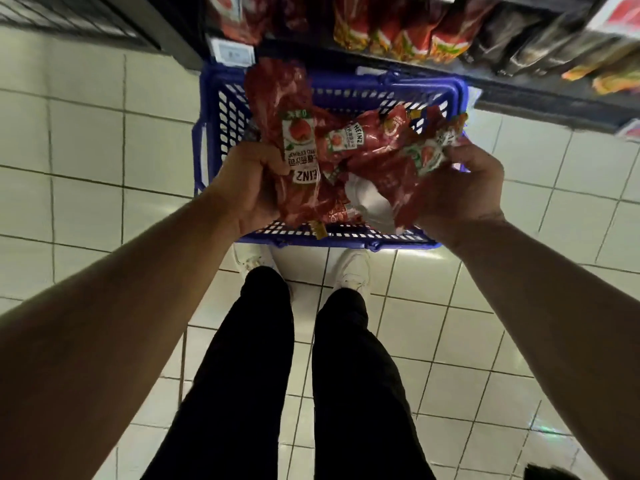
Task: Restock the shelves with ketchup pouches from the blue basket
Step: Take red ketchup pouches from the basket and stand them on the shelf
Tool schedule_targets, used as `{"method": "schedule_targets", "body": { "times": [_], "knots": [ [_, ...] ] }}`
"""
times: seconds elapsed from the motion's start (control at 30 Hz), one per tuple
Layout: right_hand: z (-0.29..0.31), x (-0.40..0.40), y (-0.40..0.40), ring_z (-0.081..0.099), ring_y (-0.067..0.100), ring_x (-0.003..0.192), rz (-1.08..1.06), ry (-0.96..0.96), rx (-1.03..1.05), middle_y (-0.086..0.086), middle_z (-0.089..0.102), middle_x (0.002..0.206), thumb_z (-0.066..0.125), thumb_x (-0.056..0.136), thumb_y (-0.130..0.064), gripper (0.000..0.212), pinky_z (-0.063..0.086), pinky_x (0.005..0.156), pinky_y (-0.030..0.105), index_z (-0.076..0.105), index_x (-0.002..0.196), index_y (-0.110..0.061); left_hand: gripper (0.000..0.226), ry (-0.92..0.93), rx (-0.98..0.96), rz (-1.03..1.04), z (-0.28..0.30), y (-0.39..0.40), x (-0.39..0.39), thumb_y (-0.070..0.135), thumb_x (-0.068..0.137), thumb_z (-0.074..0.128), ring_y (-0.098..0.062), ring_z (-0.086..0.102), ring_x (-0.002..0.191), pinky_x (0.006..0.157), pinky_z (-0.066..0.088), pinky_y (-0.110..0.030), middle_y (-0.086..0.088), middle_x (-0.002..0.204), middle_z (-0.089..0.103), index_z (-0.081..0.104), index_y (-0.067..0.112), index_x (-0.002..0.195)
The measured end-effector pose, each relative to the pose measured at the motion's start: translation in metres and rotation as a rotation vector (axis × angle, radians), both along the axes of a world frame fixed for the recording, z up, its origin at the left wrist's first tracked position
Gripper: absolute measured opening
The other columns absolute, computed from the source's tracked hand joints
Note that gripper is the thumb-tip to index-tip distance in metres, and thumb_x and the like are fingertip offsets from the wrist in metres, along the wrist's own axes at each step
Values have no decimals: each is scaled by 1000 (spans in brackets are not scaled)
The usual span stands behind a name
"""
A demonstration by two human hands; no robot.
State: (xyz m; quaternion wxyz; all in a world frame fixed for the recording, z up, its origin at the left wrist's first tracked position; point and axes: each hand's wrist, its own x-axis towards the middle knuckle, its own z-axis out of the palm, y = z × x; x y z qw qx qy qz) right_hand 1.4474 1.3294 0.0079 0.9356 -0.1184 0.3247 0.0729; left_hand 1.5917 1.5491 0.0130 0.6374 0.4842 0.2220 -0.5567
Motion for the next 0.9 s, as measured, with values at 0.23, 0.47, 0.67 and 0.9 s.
{"method": "schedule_targets", "body": {
  "times": [0.23,0.47,0.67,0.9],
  "knots": [
    [169,11,37,72,31,102,165,52,-209,17,74,113,59,96,-23,31,60,82,41,70,118,-4,73,-225,-18,54,173,-22,-2,-16,73,50,-49,50,131,111,39,-64,-37,143,46,37,-11,145],
    [310,-4,44,61,43,111,22,174,-312,27,62,116,53,88,-6,33,47,102,63,55,119,2,56,-269,-142,297,318,-35,-27,20,97,53,-49,51,129,111,38,-65,-32,140,52,43,-10,143],
    [390,-1,46,67,31,90,-95,157,-287,17,68,93,52,90,-13,15,49,102,53,59,101,-5,56,-282,-205,409,404,-57,-63,30,100,56,-30,67,115,102,52,-46,-11,120,72,46,0,146],
    [459,7,15,59,35,110,-119,68,-309,20,61,116,58,89,-16,34,41,110,57,54,121,-6,68,-386,-283,149,485,-29,-58,23,81,76,-29,59,121,106,49,-47,-18,132,60,52,2,141]
  ]
}}
